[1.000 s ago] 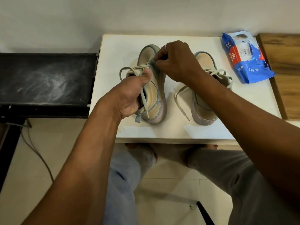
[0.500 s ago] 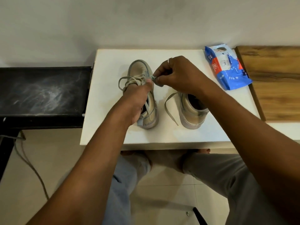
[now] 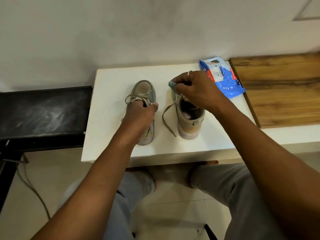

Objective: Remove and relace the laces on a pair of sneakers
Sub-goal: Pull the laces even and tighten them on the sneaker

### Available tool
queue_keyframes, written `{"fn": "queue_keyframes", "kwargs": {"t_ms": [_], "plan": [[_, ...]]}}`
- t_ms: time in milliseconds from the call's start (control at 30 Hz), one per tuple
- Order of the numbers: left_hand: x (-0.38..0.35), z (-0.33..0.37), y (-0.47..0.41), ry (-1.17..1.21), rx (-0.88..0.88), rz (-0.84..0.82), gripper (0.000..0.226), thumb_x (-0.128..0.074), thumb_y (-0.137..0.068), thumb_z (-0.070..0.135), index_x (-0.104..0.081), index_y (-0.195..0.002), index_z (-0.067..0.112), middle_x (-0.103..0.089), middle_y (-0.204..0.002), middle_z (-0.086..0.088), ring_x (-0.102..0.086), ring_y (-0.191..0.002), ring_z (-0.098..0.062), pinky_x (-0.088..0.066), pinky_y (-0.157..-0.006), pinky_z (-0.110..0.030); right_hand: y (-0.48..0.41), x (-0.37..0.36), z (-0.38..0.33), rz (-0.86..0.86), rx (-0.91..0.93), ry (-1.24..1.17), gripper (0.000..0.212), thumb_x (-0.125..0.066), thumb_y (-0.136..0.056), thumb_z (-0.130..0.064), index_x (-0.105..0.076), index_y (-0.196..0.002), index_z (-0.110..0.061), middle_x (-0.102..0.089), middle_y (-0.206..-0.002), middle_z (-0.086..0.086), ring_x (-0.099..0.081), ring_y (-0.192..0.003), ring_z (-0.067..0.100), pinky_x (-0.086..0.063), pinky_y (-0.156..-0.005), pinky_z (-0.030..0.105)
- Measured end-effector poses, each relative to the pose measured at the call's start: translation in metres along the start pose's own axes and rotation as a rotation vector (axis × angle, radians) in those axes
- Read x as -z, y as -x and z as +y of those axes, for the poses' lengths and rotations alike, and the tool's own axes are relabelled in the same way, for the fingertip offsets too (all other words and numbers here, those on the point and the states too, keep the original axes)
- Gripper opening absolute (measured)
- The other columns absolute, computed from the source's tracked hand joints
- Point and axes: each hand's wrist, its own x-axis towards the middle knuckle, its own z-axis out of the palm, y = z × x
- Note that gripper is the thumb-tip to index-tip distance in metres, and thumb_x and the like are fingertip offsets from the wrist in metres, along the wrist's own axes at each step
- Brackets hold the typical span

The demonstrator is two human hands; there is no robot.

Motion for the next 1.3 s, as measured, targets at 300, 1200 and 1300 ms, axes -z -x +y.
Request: {"fn": "queue_keyframes", "kwargs": {"t_ms": [300,1200,1300], "plan": [[-0.016,0.003,0.007,0.004,-0.022,0.001,0.020,-0.057,-0.091,0.045,-0.066,-0.096,0.028,-0.067,-0.095,0.008,-0.063,-0.090,-0.014,-0.052,-0.083,-0.034,-0.015,0.032,0.051,0.107,-0.123,0.004,0.022,-0.061,-0.092,-0.032,-0.074,-0.094,-0.014,-0.072,-0.093,-0.007,-0.064,-0.079,0.010,-0.057,-0.078,0.036],[-0.037,0.010,0.003,-0.097,-0.125,0.019,0.028,-0.060,-0.092,0.039,-0.064,-0.119,0.031,-0.068,-0.112,0.014,-0.063,-0.105,-0.011,-0.051,-0.097,-0.041,-0.069,0.071,0.187,0.531,-0.395,-0.057,0.026,-0.073,-0.090,-0.026,-0.056,-0.105,-0.012,-0.064,-0.108,0.001,-0.063,-0.096,0.010,-0.044,-0.050,0.011],[-0.037,0.009,0.002,-0.109,-0.120,0.021,0.030,-0.060,-0.093,0.039,-0.063,-0.121,0.030,-0.067,-0.115,0.013,-0.063,-0.106,-0.011,-0.050,-0.097,-0.040,-0.072,0.068,0.191,0.515,-0.387,0.002,0.024,-0.073,-0.089,-0.031,-0.060,-0.100,-0.014,-0.066,-0.105,0.000,-0.062,-0.091,0.008,-0.043,-0.055,0.013]]}}
